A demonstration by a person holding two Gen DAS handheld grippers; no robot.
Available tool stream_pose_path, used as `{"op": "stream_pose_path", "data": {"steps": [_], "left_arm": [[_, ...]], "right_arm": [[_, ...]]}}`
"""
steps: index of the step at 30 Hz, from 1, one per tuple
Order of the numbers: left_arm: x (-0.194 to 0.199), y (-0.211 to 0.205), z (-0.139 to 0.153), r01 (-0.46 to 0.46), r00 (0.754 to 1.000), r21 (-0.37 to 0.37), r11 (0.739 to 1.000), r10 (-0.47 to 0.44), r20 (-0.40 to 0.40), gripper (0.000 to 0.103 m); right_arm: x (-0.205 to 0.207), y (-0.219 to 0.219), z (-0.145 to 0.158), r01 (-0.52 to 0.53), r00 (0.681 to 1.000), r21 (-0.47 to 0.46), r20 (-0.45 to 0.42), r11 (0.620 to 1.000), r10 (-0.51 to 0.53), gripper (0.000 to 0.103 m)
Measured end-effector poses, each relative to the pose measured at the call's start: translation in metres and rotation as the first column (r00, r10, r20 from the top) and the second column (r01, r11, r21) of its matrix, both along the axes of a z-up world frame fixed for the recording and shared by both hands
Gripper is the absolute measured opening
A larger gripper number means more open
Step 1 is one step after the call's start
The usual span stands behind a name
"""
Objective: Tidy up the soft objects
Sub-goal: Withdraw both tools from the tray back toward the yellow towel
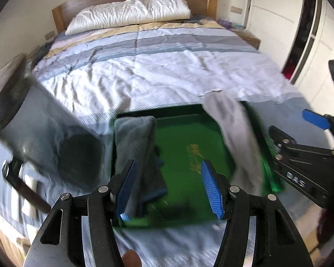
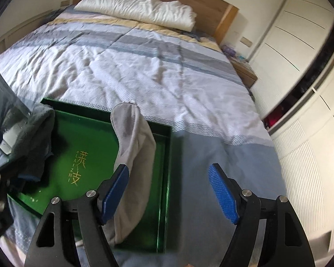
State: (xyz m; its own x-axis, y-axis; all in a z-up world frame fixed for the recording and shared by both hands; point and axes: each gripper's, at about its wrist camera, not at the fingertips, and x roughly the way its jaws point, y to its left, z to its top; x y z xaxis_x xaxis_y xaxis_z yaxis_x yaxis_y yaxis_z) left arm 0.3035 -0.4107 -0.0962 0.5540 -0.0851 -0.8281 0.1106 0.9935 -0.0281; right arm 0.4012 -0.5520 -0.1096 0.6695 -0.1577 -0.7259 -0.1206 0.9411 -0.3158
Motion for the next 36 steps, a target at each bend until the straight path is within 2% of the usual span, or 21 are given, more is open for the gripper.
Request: {"op": "stream_pose_path", "data": {"steps": [6,9,14,19,24,27,32,36], "left_arm": [[-0.066,0.025,0.034,0.07,0.997,-0.127,0.989,-0.071,-0.006,0.054],[-0.105,0.048,0.047,0.109,0.994,-0.132,0.985,-0.109,0.014,0.054],[-0.161,0.115,0.058,0.116,0.993,-0.076,0.99,-0.113,0.038,0.054],[-0.2,0.202,0.054,0.037,0.999,-0.022,0.999,-0.036,0.037,0.054],[-0.228,0.273,0.039,-0.025,1.0,-0.01,1.0,0.025,-0.002,0.054],[-0.24,0.305,0.032,-0.046,0.999,0.022,0.999,0.046,0.004,0.054],[-0.249,0.355,0.02,-0.079,0.997,-0.013,0.997,0.079,-0.026,0.054],[-0.254,0.376,0.001,-0.105,0.993,-0.04,0.994,0.102,-0.056,0.054]], "right_arm": [[-0.063,0.002,0.032,0.019,0.998,0.08,0.059,0.997,-0.024,0.074],[-0.106,0.015,0.046,-0.004,0.997,0.081,0.081,0.997,-0.003,0.074],[-0.177,0.062,0.063,-0.084,0.992,0.117,0.106,0.99,0.071,0.074],[-0.239,0.113,0.077,-0.174,0.98,0.151,0.125,0.973,0.156,0.074],[-0.288,0.166,0.079,-0.249,0.965,0.202,0.132,0.947,0.226,0.074],[-0.304,0.196,0.075,-0.272,0.961,0.249,0.125,0.93,0.247,0.074],[-0.321,0.244,0.064,-0.319,0.948,0.318,0.086,0.893,0.308,0.074],[-0.325,0.279,0.052,-0.351,0.934,0.304,0.045,0.886,0.355,0.074]]}}
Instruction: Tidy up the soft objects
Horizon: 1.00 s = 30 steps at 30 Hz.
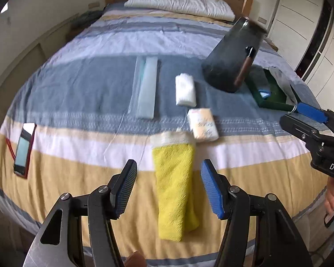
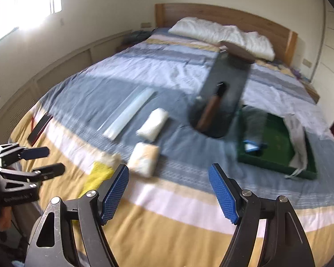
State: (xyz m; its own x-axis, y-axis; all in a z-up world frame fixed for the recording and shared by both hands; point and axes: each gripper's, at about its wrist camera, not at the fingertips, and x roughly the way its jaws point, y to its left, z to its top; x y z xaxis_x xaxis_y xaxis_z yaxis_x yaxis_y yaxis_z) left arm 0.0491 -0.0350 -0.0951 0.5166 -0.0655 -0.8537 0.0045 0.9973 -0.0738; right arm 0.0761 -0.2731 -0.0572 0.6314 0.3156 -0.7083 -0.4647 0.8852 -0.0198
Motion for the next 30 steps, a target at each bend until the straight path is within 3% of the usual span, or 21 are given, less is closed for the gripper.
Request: {"op": "stream_pose_path", "data": {"steps": [14,30], "left_arm": [[-0.012,-0.02,-0.044,0.084,0.994,-0.021,0.996,-0.085,-0.069,0.054],[0.006,-0.027,-0.077,0.079,0.988,0.023,0.997,-0.075,-0.134,0.054]], "right_arm": [[0.032,0.039,-0.028,-0.006,0.998,-0.03,-0.066,1.0,0.004,0.074],[0.066,0.044,-0.06,0.018,0.995,-0.016,-0.102,1.0,-0.019,0.074]]}}
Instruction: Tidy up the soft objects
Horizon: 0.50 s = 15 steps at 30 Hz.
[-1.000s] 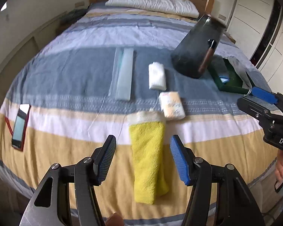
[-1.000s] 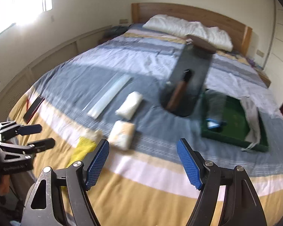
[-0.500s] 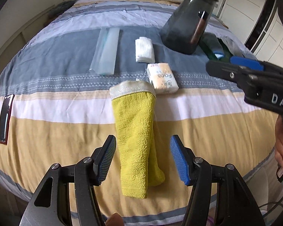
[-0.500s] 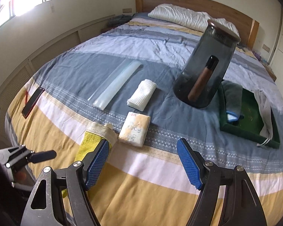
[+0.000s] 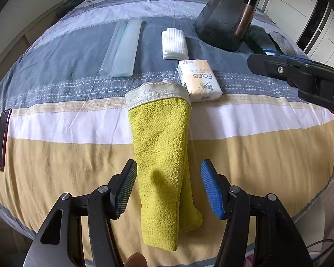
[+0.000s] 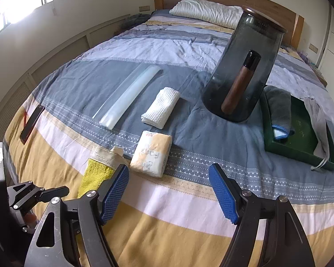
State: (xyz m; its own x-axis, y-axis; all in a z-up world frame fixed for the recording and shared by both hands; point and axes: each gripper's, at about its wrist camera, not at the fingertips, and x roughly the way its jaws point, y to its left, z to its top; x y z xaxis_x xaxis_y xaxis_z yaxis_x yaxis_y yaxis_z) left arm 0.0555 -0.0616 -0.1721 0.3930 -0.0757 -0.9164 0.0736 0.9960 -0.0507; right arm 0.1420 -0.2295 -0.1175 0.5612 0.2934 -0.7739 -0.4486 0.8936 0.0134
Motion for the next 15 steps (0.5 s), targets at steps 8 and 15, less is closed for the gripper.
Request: {"op": "stream_pose_path", "data": {"steps": [8,15], "left_arm": [[0.005,-0.003,-0.011,0.001,1.0,0.007,1.0,-0.001,-0.019,0.054],[0.008,-0.006,-0.017,0.005,1.0,0.003,1.0,-0.005,-0.029,0.054]], "right_arm": [[0.009,0.002,-0.007,0.001,1.0,0.011,-0.009,1.0,-0.001,0.074],[0.014,0.003,-0.011,0.005,1.0,0.015,-0.015,1.0,-0.005,0.074]]}}
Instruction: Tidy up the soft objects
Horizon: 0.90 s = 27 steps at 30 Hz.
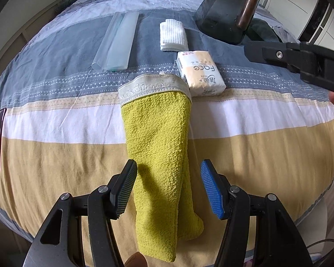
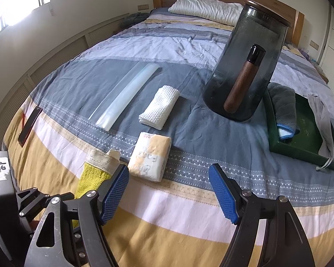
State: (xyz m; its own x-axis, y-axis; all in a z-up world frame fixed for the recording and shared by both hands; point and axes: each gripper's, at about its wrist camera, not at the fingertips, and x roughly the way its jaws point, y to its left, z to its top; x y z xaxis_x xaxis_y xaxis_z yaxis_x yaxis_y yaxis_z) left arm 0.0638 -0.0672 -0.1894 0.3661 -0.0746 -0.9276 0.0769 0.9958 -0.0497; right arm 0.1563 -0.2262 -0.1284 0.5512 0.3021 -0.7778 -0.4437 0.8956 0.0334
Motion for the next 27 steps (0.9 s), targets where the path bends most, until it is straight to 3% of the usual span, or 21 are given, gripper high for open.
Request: {"op": "stream_pose_path", "data": {"steps": [27], "left_arm": [[0.019,0.007,-0.027,-0.027,0.999,-0.025,0.999,0.026,-0.034,0.054]], "right_arm": [[0.038,0.041,-0.007,-0.048,0.999,0.007,0.014,0.999,0.048,0.074]]}}
